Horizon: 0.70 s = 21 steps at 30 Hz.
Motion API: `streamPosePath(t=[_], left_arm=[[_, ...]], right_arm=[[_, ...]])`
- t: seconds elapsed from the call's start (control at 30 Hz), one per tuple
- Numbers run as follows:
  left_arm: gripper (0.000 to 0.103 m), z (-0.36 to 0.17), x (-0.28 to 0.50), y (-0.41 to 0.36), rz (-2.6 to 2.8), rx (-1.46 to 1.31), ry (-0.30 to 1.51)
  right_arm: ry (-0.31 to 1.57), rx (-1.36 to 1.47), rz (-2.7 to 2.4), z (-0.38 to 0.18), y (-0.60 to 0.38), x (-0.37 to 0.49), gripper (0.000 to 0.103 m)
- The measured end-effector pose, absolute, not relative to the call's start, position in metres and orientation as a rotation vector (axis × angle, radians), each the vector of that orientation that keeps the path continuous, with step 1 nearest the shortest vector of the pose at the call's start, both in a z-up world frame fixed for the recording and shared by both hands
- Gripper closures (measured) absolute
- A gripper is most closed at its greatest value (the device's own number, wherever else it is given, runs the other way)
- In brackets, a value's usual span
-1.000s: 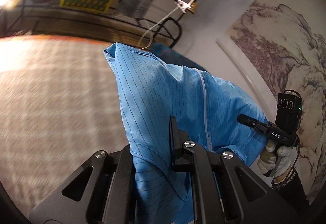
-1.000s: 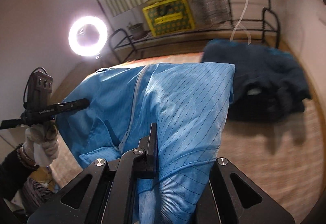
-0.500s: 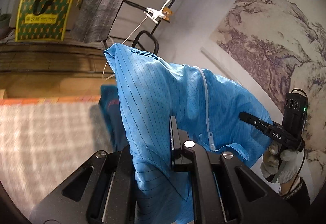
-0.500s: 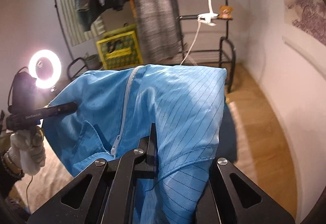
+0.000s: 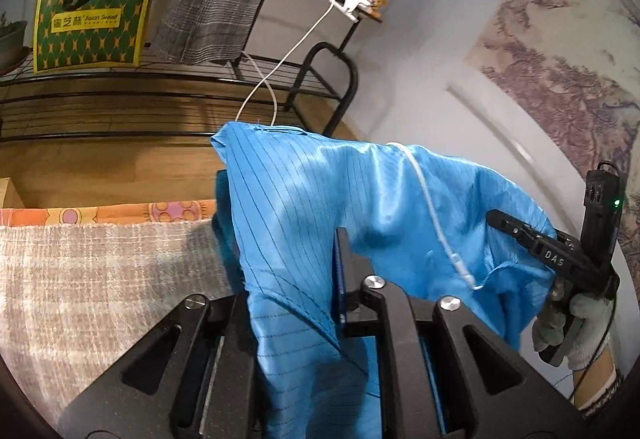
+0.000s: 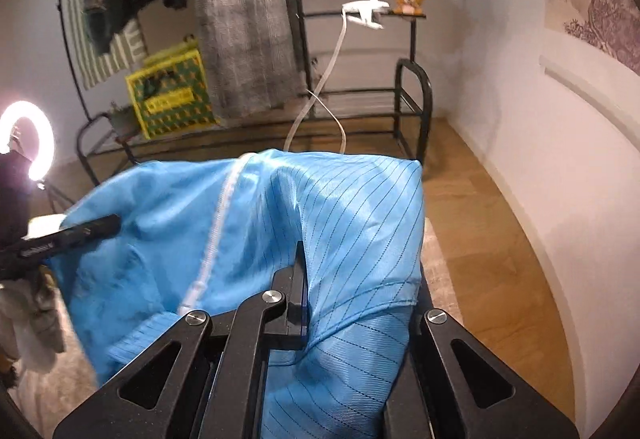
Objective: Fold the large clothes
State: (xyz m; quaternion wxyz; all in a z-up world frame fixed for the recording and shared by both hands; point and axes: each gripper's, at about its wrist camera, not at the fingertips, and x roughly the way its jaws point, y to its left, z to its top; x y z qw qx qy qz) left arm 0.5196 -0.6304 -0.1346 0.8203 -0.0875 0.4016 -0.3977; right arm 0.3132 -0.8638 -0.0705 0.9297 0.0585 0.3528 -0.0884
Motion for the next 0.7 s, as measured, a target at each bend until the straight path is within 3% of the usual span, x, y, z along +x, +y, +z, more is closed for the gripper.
streamPosePath(t=[0.13, 0.17, 0.23, 0.37, 0.5, 0.63, 0.7], left_arm=[[0.070, -0.138, 0.523, -0.633, -0.811, -0.150, 0.871], [0.067, -0.137, 0.522, -0.633, -0.806, -0.144, 0.875], [0.047, -0.135, 0.521, -0.629, -0.789, -0.134, 0.872], [0.047, -0.125, 0.515, -0.614, -0.760, -0.137, 0.837], [0.047, -0.105, 0.490, -0.600, -0.768, -0.117, 0.745], [0.047, -0.087, 0.460, -0.595, -0.820, -0.115, 0.686], [0.047, -0.077, 0.444, -0.594, -0.837, -0.117, 0.645]], right_arm=[[0.782, 0.150, -0.265, -0.082, -0.879, 0.322, 0.078], [0.786, 0.161, -0.272, -0.081, -0.883, 0.322, 0.077], [0.791, 0.154, -0.278, -0.077, -0.888, 0.312, 0.074], [0.766, 0.123, -0.330, -0.062, -0.898, 0.281, 0.059], [0.641, 0.179, -0.327, -0.035, -0.906, 0.225, 0.059], [0.588, 0.177, -0.080, -0.027, -0.872, 0.194, 0.078], [0.605, 0.154, 0.014, -0.032, -0.849, 0.196, 0.081]])
